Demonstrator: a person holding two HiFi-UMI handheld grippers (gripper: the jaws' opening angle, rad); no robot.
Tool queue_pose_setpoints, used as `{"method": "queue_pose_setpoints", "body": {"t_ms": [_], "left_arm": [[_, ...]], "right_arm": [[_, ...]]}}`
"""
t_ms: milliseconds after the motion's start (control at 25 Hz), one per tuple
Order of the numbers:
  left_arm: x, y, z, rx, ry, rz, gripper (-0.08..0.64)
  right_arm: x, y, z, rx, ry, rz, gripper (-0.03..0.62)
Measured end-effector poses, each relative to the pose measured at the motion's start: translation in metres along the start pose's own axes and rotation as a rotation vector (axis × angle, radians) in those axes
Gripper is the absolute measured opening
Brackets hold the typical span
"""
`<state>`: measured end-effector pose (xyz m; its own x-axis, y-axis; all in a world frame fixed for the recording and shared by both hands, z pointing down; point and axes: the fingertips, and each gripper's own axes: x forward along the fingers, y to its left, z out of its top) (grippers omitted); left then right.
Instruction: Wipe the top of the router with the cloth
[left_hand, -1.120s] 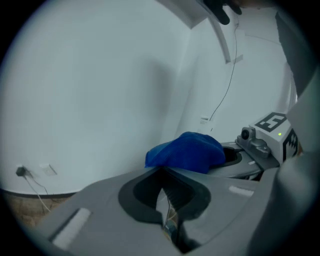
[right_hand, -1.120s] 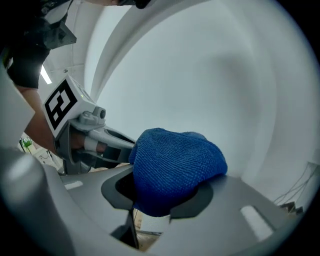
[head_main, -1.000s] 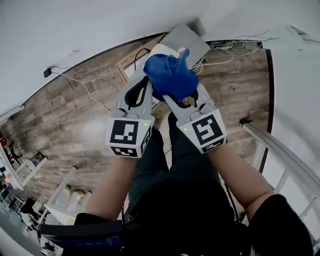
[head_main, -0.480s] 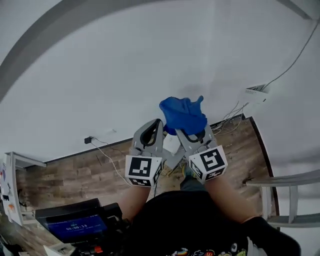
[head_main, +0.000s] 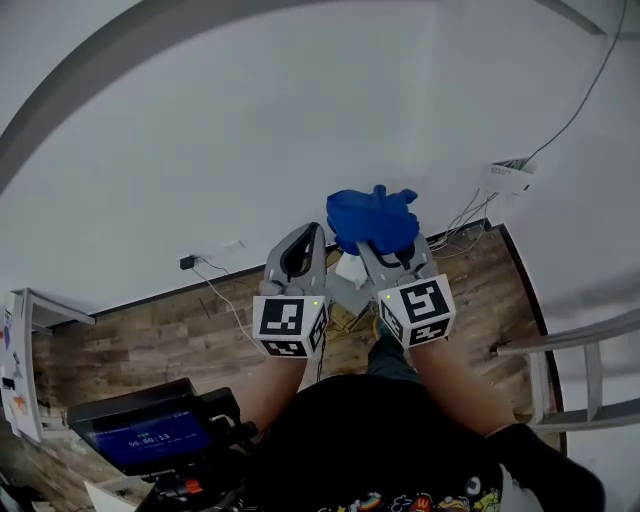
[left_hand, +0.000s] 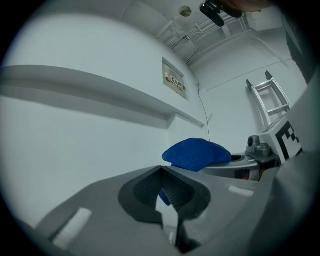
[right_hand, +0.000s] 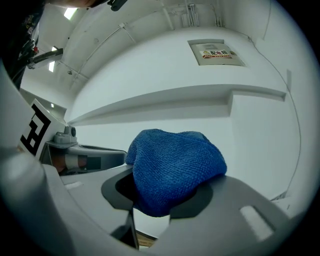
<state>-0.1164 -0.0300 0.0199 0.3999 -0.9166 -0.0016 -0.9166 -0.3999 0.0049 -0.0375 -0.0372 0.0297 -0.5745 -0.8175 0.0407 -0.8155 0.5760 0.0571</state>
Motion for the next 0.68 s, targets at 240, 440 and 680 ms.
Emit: {"method": "queue_pose_setpoints", "body": {"t_ms": [240,440,680], "left_arm": [[0.007,0.007,0.01,0.025,-0.04,0.036,0.0],[0.006,0.006,0.011,0.032,-0.056,0.061,0.0],[0.015,0.003,0.01,0.039,-0.046,0.041,0.0]], "right_arm": [[-0.001,-0.004,0.003,-0.024,-0.012,-0.028,0.159],[-0.004,-0.003,0.003,-0.044,-0.018,-0.041,0.16],[0.0,-0.004,0.006,-0.05,-0.025,-0.054,0.16]]}}
